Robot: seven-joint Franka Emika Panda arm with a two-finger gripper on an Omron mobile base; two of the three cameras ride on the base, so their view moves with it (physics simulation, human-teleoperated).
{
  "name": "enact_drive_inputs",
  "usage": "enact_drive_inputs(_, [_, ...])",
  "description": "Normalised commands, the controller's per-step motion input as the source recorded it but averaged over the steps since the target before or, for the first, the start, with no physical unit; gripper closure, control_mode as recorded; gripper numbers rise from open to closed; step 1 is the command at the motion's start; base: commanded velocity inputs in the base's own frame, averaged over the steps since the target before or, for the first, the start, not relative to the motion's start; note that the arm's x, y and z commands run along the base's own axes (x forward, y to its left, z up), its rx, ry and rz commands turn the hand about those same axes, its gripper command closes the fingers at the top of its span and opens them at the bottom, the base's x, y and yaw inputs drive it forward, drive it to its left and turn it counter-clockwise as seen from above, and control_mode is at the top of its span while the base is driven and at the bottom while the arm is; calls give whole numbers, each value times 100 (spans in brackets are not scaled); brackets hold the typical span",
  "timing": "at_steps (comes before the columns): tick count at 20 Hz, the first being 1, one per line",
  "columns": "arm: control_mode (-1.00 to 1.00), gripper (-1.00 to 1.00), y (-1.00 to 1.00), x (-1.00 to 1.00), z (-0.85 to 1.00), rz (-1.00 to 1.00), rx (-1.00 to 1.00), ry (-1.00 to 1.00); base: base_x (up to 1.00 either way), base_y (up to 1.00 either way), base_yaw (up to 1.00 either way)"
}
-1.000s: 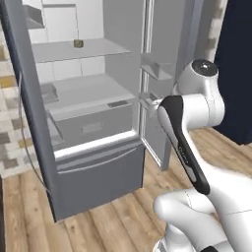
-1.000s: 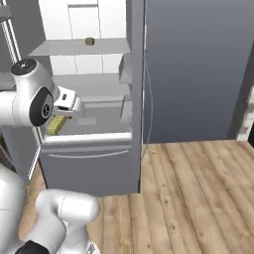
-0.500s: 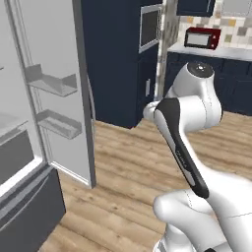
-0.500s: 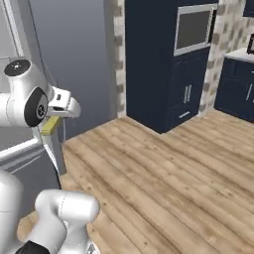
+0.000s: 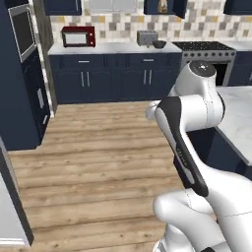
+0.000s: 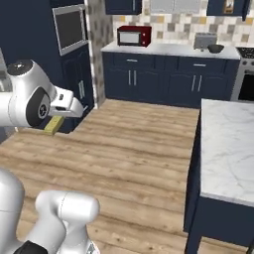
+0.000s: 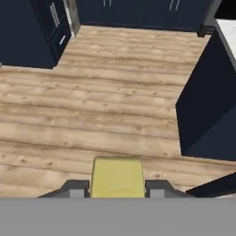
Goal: Pick the egg and butter from the fridge and place them by the bowl for mixing.
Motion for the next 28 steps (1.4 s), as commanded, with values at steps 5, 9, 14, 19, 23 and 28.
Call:
enact_drive_inputs(5, [100, 100, 0, 0, 0, 0, 0, 0, 91, 22, -9])
enact_drive_inputs(9, [100, 100, 0, 0, 0, 0, 0, 0, 94, 20, 2])
enact_drive_inputs(14, [100, 100, 0, 0, 0, 0, 0, 0, 94, 9, 0])
enact_drive_inputs(19, [100, 100, 0, 0, 0, 0, 0, 0, 94, 0, 0])
enact_drive_inputs(23, [100, 100, 0, 0, 0, 0, 0, 0, 94, 0, 0])
enact_drive_inputs(28, [100, 100, 0, 0, 0, 0, 0, 0, 94, -3, 2])
